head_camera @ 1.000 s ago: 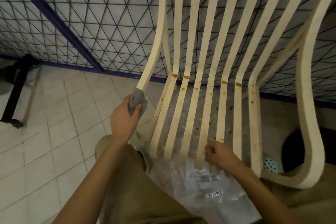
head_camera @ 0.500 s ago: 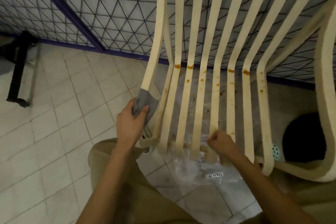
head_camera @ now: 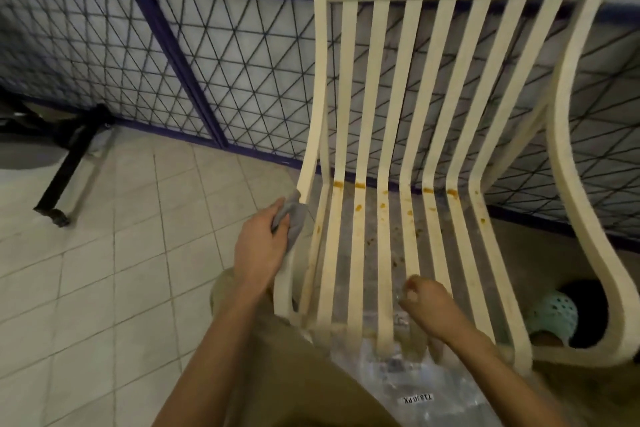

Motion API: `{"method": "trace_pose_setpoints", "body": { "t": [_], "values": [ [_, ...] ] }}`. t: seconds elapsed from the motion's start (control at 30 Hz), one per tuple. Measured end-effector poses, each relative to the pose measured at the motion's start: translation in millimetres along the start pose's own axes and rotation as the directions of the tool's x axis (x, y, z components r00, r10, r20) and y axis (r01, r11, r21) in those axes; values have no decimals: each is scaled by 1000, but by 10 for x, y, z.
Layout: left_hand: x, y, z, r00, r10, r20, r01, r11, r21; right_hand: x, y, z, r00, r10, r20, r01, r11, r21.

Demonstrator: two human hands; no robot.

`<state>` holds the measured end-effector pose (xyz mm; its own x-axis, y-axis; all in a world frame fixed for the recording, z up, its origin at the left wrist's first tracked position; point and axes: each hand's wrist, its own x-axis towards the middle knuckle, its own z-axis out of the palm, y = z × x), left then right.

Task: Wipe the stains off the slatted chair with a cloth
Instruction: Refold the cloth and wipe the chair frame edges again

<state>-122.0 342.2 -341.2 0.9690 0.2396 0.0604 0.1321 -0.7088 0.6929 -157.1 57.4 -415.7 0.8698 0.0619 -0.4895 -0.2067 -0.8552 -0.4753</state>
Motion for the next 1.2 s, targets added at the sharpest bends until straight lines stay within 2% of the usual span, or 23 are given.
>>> {"method": "trace_pose_setpoints", "body": {
  "t": [0.1, 0.17, 0.23, 0.3, 0.37, 0.47, 0.5, 0.6, 0.73, 0.8, 0.87, 0.97, 1.03, 1.2],
  "values": [
    [200, 131, 34, 996, 90, -20, -92, 979, -180, -97, -582, -275, 939, -259, -225, 306, 930, 205],
    [317, 248, 109, 999, 37, 38, -24, 954, -299, -119, -1006, -419, 849, -397, -348, 493, 832, 255],
    [423, 264, 191, 992, -73, 100, 109, 894, -434, -92, -1367, -439, 773, -526, -355, 615, 758, 218],
    [494, 242, 218, 959, -221, 179, 284, 716, -638, -32, -1643, -352, 740, -621, -256, 666, 729, 157],
    [533, 196, 160, 907, -339, 250, 402, 518, -755, 99, -1820, -183, 736, -661, -145, 676, 724, 136],
    [461, 28, 58, 846, -372, 382, 476, 202, -856, 292, -1872, 84, 774, -621, -124, 633, 762, 136],
    [405, -21, 36, 847, -367, 384, 467, 172, -867, 377, -1865, 134, 779, -610, -145, 625, 772, 114],
    [212, -97, 128, 863, -384, 329, 480, 415, -773, 685, -1844, 165, 725, -669, -165, 666, 742, -81],
    [86, -78, 341, 856, -378, 352, 512, 537, -670, 1158, -1961, 11, 713, -683, -156, 650, 728, -215],
    [126, -67, 376, 896, -384, 224, 438, 676, -592, 1307, -2062, -59, 742, -654, -149, 620, 753, -219],
    [113, -24, 378, 935, -340, 102, 343, 792, -506, 1344, -2088, -43, 738, -655, -163, 626, 754, -198],
    [36, -52, 436, 962, -270, -38, 218, 846, -487, 1125, -1953, 74, 708, -673, -212, 677, 733, -67],
    [23, -92, 456, 959, -270, -89, 192, 847, -495, 831, -1832, 168, 694, -678, -240, 705, 708, 38],
    [142, 0, 473, 965, -256, -56, 176, 792, -585, 479, -1744, 222, 657, -724, -210, 751, 654, 97]
  ]
}}
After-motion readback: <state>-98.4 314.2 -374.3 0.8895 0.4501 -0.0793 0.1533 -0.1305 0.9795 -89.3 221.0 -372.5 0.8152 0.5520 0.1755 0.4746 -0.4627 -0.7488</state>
